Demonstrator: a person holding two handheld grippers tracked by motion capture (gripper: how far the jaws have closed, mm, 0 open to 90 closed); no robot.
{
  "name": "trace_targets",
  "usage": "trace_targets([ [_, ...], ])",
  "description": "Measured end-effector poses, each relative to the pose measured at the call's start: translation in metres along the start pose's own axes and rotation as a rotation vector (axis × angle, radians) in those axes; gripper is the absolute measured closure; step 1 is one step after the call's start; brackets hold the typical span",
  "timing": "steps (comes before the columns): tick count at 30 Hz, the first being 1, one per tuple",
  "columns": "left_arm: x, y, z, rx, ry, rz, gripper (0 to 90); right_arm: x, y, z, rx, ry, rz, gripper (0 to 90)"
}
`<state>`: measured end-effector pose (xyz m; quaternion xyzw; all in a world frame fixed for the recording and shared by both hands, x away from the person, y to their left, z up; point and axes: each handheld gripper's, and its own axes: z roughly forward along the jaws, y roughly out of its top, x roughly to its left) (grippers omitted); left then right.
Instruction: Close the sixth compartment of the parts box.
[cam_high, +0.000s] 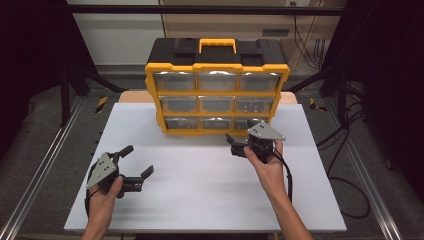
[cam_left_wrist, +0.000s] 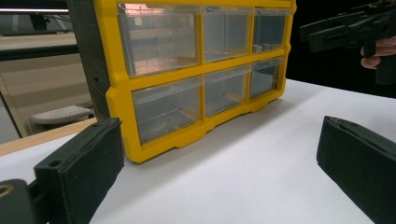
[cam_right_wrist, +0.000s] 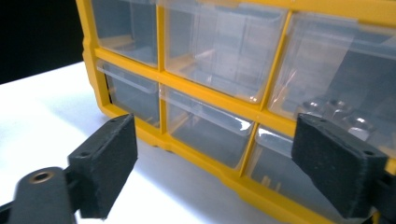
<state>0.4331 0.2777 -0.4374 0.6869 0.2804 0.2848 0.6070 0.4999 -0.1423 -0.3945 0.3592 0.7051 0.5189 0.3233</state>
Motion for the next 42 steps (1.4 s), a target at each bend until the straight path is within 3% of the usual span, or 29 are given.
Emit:
trace_targets([
  [6,-0.001,0.0,0.0,0.0,-0.005,-0.001,0.7,-0.001,-0.006,-0.01,-0.023,0.027,-0.054,16.2],
  [25,-0.005,0.0,0.002,0.01,-0.028,0.001,0.7,-0.014,-0.029,-0.052,-0.064,0.052,-0.065,10.2],
  [34,-0.008,0.0,0.0,0.012,-0.033,0.004,0.6,-0.022,-0.044,-0.067,-0.071,0.04,-0.039,9.6],
  [42,-0.008,0.0,-0.001,0.008,-0.033,0.002,0.6,-0.025,-0.052,-0.078,-0.069,0.038,-0.051,6.5],
])
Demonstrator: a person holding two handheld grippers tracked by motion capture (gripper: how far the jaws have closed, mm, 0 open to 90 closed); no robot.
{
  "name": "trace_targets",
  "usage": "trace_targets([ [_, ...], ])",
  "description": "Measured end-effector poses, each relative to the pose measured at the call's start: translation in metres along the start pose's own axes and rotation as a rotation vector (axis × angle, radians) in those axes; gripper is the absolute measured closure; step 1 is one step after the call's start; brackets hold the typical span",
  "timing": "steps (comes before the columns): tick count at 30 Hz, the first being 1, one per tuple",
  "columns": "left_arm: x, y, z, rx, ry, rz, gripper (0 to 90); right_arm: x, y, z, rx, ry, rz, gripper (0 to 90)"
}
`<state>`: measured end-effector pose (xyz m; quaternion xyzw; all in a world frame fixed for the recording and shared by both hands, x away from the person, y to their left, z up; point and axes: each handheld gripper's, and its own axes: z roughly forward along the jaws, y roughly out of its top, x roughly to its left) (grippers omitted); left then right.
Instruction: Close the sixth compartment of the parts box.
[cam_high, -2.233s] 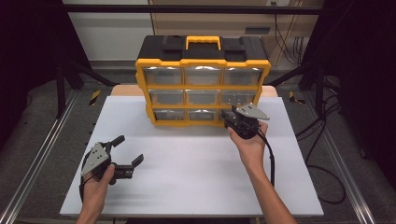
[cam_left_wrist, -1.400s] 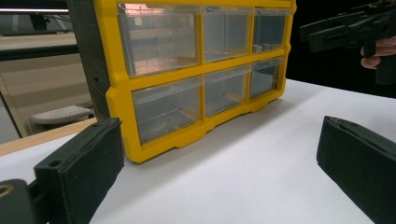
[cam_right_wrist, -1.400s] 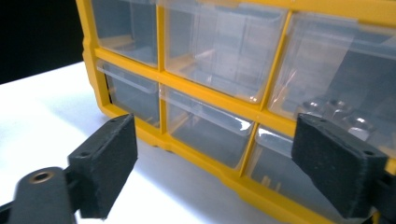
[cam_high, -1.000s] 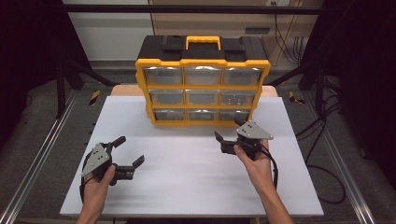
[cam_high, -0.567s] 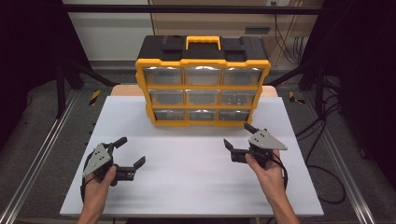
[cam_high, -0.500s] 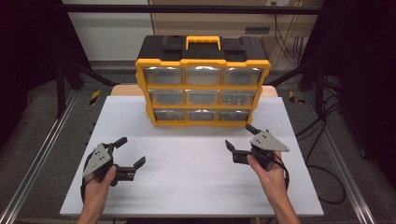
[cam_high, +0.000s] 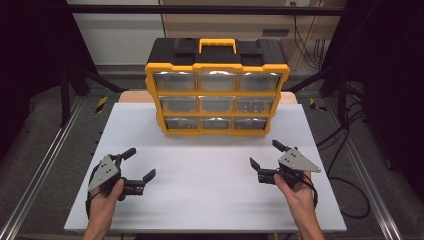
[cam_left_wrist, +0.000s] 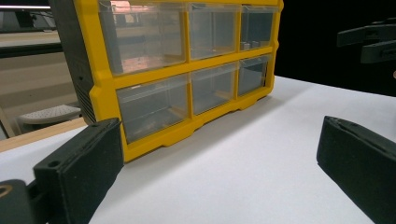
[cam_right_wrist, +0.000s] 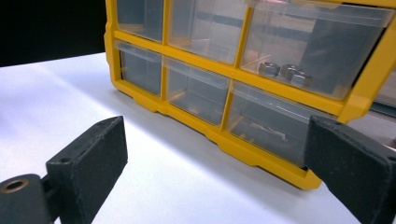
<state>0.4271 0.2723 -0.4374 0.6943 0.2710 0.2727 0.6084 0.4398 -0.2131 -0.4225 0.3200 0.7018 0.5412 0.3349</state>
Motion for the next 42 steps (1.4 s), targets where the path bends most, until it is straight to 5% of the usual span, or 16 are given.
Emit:
trace_targets([
  [16,0.0,0.0,-0.002,0.003,0.002,0.001,0.6,-0.009,-0.012,-0.02,-0.028,0.0,-0.009,5.5],
  [42,0.003,0.001,-0.005,-0.009,0.009,-0.003,0.6,-0.037,-0.034,-0.05,-0.08,-0.026,0.063,4.4],
])
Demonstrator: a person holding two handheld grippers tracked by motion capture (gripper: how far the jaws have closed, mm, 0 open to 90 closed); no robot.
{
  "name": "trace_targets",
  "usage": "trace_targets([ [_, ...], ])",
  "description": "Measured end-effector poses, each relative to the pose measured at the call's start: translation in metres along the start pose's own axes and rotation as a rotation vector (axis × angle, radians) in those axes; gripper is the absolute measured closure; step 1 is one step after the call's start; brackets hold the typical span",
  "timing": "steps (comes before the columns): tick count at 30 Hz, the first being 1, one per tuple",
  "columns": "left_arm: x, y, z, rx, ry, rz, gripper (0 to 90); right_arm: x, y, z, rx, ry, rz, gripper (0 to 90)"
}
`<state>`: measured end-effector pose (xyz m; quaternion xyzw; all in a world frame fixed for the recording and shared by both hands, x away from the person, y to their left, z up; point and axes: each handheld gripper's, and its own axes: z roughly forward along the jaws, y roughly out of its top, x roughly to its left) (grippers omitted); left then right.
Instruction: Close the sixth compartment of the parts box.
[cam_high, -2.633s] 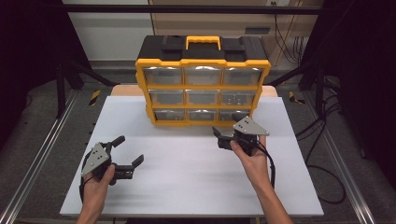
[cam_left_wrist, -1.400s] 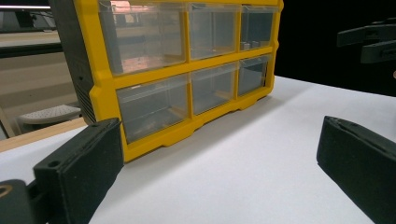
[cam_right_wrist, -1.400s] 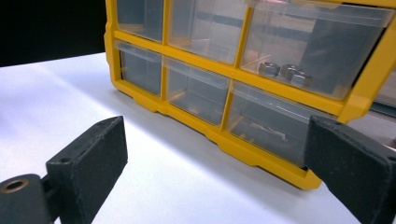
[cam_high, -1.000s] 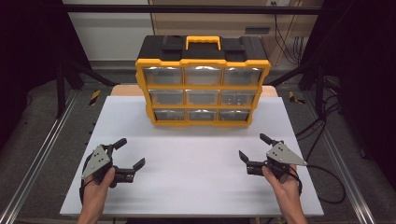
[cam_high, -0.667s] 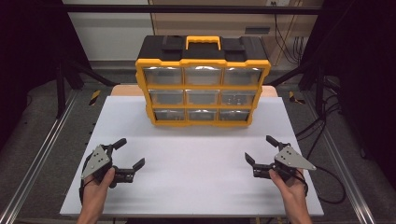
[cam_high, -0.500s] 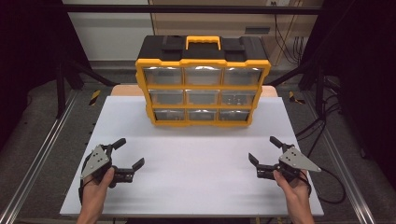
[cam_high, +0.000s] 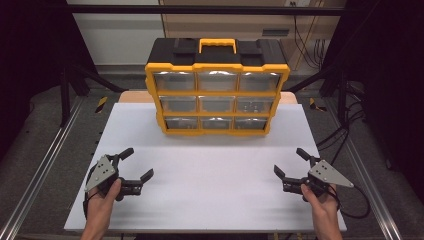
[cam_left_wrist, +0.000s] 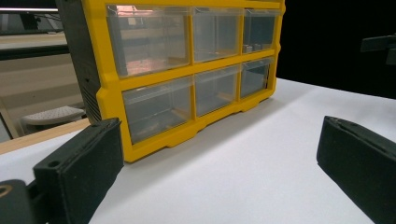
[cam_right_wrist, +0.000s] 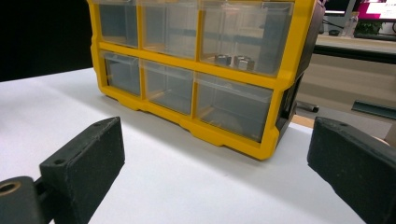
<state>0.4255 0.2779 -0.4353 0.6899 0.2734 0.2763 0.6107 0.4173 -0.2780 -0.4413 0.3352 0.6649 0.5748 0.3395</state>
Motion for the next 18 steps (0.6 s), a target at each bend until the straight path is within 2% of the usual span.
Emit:
trace_targets([
  [13,0.0028,0.0008,-0.002,-0.009,0.012,0.009,0.6,-0.0023,-0.0099,-0.0045,0.007,0.035,0.002,4.3],
  [18,0.0019,0.0004,0.0,-0.004,0.009,0.013,0.6,-0.0002,-0.01,-0.0014,0.001,0.025,0.012,3.4],
])
